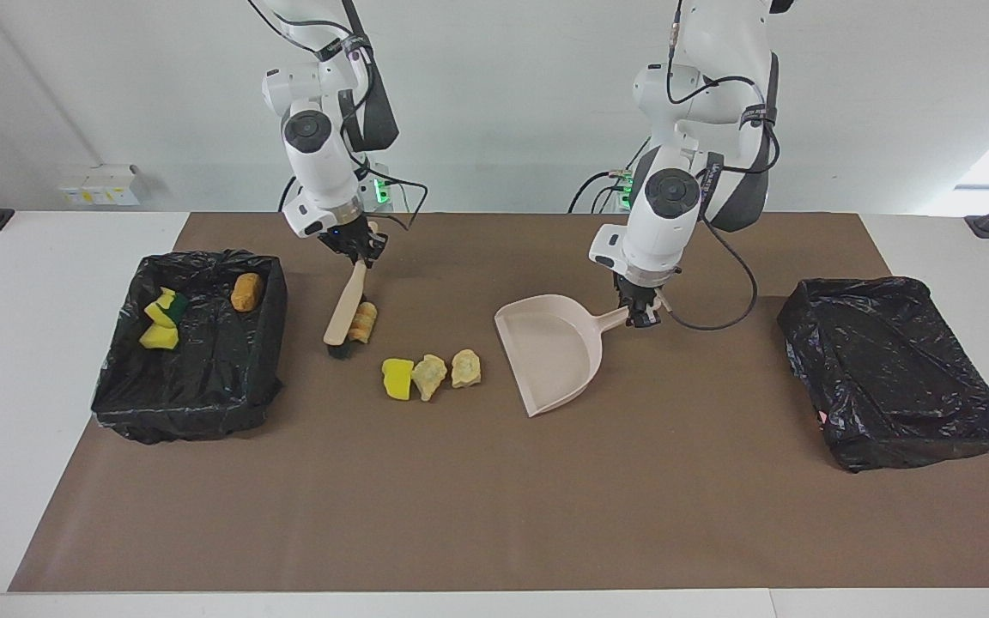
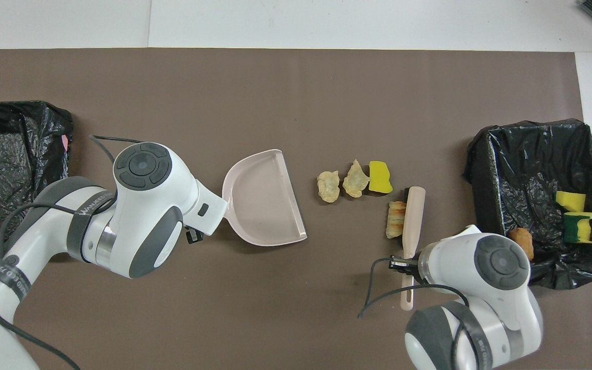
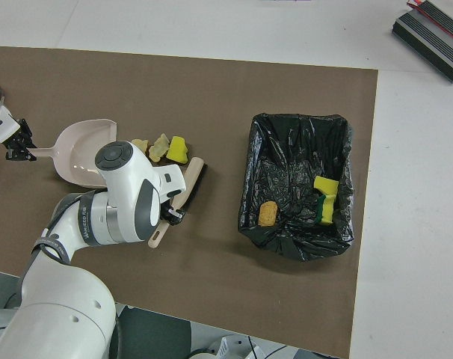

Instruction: Sweep and dump trash in bin

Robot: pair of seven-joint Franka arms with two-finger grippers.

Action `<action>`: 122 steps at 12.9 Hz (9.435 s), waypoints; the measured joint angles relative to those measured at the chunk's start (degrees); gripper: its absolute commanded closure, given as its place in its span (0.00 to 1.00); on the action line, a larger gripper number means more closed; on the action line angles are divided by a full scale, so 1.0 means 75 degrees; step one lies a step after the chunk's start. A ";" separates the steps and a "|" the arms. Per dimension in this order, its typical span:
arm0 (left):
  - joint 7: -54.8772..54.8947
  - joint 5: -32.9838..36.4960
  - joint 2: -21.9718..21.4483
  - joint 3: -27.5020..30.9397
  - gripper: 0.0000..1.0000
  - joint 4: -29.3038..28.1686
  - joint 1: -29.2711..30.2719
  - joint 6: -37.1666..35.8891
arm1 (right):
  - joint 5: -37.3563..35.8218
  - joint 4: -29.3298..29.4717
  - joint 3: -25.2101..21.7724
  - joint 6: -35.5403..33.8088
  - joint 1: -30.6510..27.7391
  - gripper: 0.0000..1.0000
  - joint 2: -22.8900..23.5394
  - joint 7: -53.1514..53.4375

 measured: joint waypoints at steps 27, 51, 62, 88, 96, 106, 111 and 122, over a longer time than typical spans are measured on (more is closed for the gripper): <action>-0.0387 -0.0031 0.0000 -0.0007 1.00 0.0000 -0.0095 0.0003 | -0.0837 0.4197 0.0313 -0.1045 0.1239 1.00 0.3374 -0.1746; 0.0446 -0.0959 -0.0599 0.0225 1.00 0.0559 0.1695 -0.0464 | -0.0064 0.3137 0.0339 -0.2039 0.2694 1.00 0.1142 0.1074; 0.4721 -0.0271 -0.0455 0.0303 1.00 0.2357 0.6207 -0.1582 | 0.0202 0.2914 0.0313 -0.0024 0.5010 0.16 0.2560 0.3414; 0.5670 0.3805 0.0397 0.0115 1.00 0.4295 0.6093 -0.1043 | -0.0918 0.7062 0.0071 -0.5273 -0.1448 0.00 0.1858 -0.4197; 0.0233 0.1296 -0.0471 -0.0291 1.00 0.4219 0.4710 -0.3439 | -0.0862 0.7665 -0.0458 -0.5142 -0.2744 0.00 0.1754 -0.4192; -0.7363 -0.0581 -0.0791 -0.0345 1.00 0.1968 0.0802 -0.1211 | -0.0828 0.7038 -0.0736 -0.5343 -0.2452 0.00 0.0780 -0.3800; -0.9228 -0.0625 0.0309 -0.0339 1.00 0.1236 -0.0475 0.0917 | -0.0770 0.7028 -0.0722 -0.5384 -0.2426 0.00 0.0779 -0.3680; -0.9269 -0.0626 0.0836 -0.0328 1.00 0.0989 -0.0808 0.1409 | -0.0764 0.7028 -0.0722 -0.5385 -0.2423 0.00 0.0779 -0.3679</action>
